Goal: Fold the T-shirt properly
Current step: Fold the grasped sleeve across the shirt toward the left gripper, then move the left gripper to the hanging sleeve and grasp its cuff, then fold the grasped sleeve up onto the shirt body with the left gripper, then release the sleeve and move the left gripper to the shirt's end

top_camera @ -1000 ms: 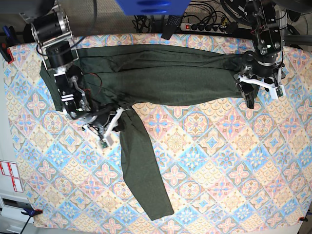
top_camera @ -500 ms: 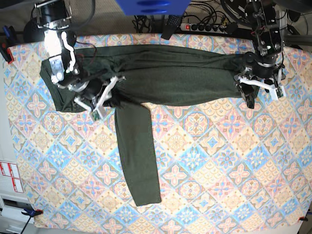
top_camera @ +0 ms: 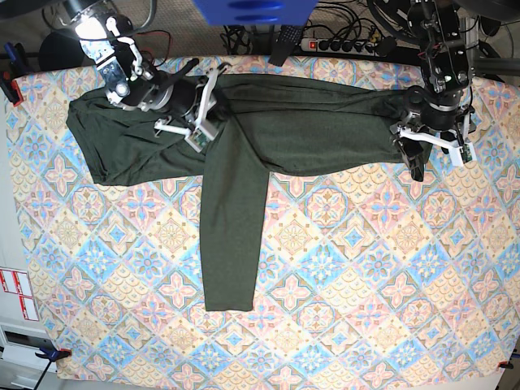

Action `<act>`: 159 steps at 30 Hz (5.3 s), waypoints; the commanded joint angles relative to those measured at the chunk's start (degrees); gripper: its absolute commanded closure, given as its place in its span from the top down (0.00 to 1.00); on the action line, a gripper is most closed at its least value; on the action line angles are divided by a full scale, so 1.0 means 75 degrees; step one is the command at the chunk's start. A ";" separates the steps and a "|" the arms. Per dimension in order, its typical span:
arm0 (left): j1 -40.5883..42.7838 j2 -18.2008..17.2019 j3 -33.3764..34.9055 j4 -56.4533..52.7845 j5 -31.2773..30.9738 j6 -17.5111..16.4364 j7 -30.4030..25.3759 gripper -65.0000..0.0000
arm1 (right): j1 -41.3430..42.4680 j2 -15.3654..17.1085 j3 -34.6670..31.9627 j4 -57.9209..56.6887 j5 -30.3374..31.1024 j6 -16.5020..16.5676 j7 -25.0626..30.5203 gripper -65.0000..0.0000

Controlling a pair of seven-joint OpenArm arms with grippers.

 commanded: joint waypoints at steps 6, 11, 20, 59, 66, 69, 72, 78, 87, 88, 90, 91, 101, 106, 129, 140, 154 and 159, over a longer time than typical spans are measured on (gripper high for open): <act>0.0014 -0.0091 0.0439 0.0118 0.0025 0.0000 -0.0135 0.81 | 0.0944 0.0615 -0.1434 -0.0081 0.0059 0.0049 0.0116 0.06; -0.0244 -0.0184 0.1119 0.0118 0.0084 0.0000 -0.0135 0.81 | 0.1213 0.0685 -0.1328 -0.0093 0.0059 0.0049 0.0116 0.24; -0.2002 -0.0196 0.2677 -0.0937 0.0095 0.0000 -0.0112 0.81 | 0.1155 0.0638 0.0196 -0.0105 0.0059 0.0037 0.0128 0.38; -0.7124 0.2487 0.4565 -0.9552 0.0013 -0.0012 -0.1401 0.81 | 0.1202 0.0638 0.1684 -0.0034 0.0070 0.0037 0.0128 0.38; -0.7078 0.2487 0.5631 -0.9892 -0.0010 -0.0106 -0.1460 0.59 | 0.1202 0.0638 0.1684 0.0118 0.0082 0.0037 0.0128 0.38; -0.6972 0.2487 0.5643 -0.9857 -0.0092 -0.0305 -0.1460 0.28 | 0.1178 0.0638 0.1684 0.0130 0.0082 0.0037 0.0128 0.38; -0.6902 0.2487 0.5690 -0.9611 -0.0385 -0.0340 -0.1471 0.07 | 0.1167 0.0638 0.1684 0.0130 0.0082 0.0037 0.0128 0.38; -0.6515 0.2476 0.5667 -0.8790 -0.0491 -0.0281 -0.1436 0.00 | 0.1061 0.0638 0.1684 0.0153 0.0082 0.0037 0.0128 0.38; -0.5026 0.1222 0.5643 -0.5672 -0.0538 0.0492 -0.1471 0.00 | 0.0827 0.0638 0.1907 0.0188 0.0082 0.0037 0.0128 0.38; -0.4850 0.1046 0.5643 -0.5297 -0.0538 0.0668 -0.1483 0.00 | 0.0791 0.0638 0.1989 0.0188 0.0082 0.0037 0.0128 0.38; -0.4440 0.0718 0.5643 -0.4500 -0.0538 0.0926 -0.1483 0.00 | 0.0791 0.0638 0.2083 0.0188 0.0082 0.0037 0.0128 0.38; -0.4241 0.0554 0.5643 -0.4137 -0.0538 0.0996 -0.1483 0.00 | 0.0791 0.0638 0.2083 0.0188 0.0082 0.0037 0.0128 0.38; -0.1803 -0.0911 0.5338 -0.0643 -0.0491 0.2227 -0.1495 0.00 | 0.0791 0.0638 0.2060 0.0188 0.0082 0.0037 0.0128 0.38; -0.0502 -0.0970 0.4365 0.0458 -0.0479 0.2579 -0.1495 0.00 | 0.0780 0.0638 0.2060 0.0165 0.0082 0.0037 0.0128 0.38; 0.1491 -0.0958 0.3779 0.0658 -0.0526 0.2579 -0.0768 0.01 | 0.0780 0.0638 0.2048 0.0153 0.0082 0.0037 0.0128 0.38; 0.0014 -0.0911 0.3545 0.0517 -0.0549 0.2567 0.0568 0.69 | 0.0780 0.0638 0.2048 0.0141 0.0082 0.0037 0.0128 0.38; -0.1791 -0.0911 0.3369 -0.1288 -0.0561 0.2544 0.0568 0.73 | 0.0780 0.0638 0.2048 0.0141 0.0082 0.0037 0.0128 0.38; -0.2237 -0.0911 0.3357 -0.2050 -0.0819 0.2544 0.0556 0.73 | 0.0780 0.0638 0.2048 0.0141 0.0082 0.0037 0.0128 0.38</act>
